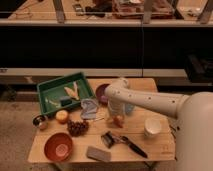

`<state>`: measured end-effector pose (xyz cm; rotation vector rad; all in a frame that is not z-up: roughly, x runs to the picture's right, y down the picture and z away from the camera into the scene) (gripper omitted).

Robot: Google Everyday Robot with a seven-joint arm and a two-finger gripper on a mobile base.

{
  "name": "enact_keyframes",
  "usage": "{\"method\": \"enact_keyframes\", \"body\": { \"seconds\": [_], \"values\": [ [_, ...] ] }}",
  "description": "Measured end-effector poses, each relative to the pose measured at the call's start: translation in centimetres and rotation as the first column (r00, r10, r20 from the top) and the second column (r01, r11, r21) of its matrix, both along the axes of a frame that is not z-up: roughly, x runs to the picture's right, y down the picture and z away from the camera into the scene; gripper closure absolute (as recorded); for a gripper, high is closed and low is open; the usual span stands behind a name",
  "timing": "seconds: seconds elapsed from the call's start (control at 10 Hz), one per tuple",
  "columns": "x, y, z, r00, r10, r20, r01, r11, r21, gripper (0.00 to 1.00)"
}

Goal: Place pepper in tray

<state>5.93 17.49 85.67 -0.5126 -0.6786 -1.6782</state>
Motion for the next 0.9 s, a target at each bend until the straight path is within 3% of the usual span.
{"method": "enact_keyframes", "body": {
  "seconds": [0.5,0.9],
  "values": [
    [-0.16,0.07,0.08,1.0,0.011,0.026,-0.011,0.9999,-0.009,0.98],
    [-0.37,0.25,0.12,0.999,0.008,0.044,-0.007,0.9997,-0.022,1.0]
  ]
}}
